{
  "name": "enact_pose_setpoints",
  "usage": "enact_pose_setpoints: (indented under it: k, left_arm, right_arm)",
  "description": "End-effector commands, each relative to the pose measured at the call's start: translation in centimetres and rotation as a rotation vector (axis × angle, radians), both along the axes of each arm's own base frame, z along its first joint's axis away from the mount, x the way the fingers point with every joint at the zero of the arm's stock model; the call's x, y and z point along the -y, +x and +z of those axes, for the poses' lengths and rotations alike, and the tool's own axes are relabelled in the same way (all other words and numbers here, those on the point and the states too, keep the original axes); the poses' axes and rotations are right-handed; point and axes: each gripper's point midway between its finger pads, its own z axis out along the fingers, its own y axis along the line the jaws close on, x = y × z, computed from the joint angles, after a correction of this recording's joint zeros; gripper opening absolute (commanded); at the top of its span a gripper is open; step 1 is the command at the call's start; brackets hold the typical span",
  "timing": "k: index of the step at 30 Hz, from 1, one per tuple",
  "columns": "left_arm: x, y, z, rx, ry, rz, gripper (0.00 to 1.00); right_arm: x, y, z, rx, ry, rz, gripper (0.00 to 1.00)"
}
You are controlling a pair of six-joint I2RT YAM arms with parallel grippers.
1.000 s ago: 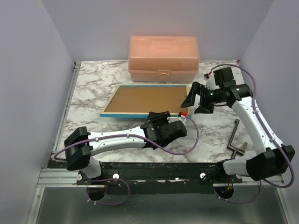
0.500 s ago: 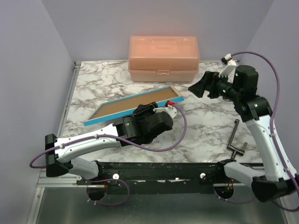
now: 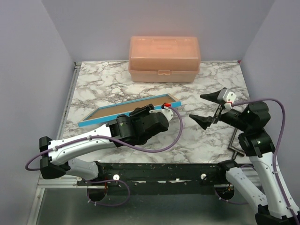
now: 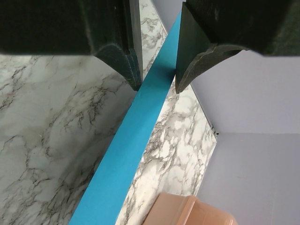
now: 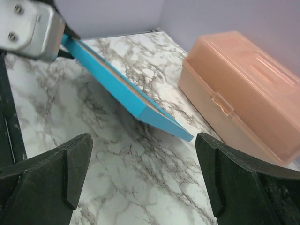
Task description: Put the photo into the frame
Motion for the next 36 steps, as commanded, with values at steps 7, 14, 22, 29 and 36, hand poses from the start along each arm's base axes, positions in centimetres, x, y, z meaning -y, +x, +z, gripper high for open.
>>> enact_pose_setpoints:
  k: [7, 14, 22, 29, 36]
  left_arm:
    - [0.0, -0.6, 3.5, 0.013, -0.2, -0.036, 0.0]
    - [0.2, -0.9, 3.4, -0.002, -0.209, -0.062, 0.0]
    - [0.3, -0.9, 3.2, -0.002, -0.205, -0.068, 0.0]
    - [0.2, -0.9, 3.4, 0.002, -0.205, -0.068, 0.0]
    - [0.3, -0.9, 3.5, 0.003, -0.211, -0.071, 0.0]
  right_arm:
    - [-3.7, -1.0, -2.0, 0.212, -0.1, 0.38, 1.0]
    - [-4.8, 1.4, -2.2, 0.245, -0.077, 0.425, 0.99]
    - [-6.1, 2.6, -3.8, 0.252, -0.068, 0.537, 0.95]
    - [-7.5, 2.9, -5.7, 0.229, -0.058, 0.625, 0.84]
    - [-10.5, 2.9, -7.2, 0.219, -0.054, 0.704, 0.8]
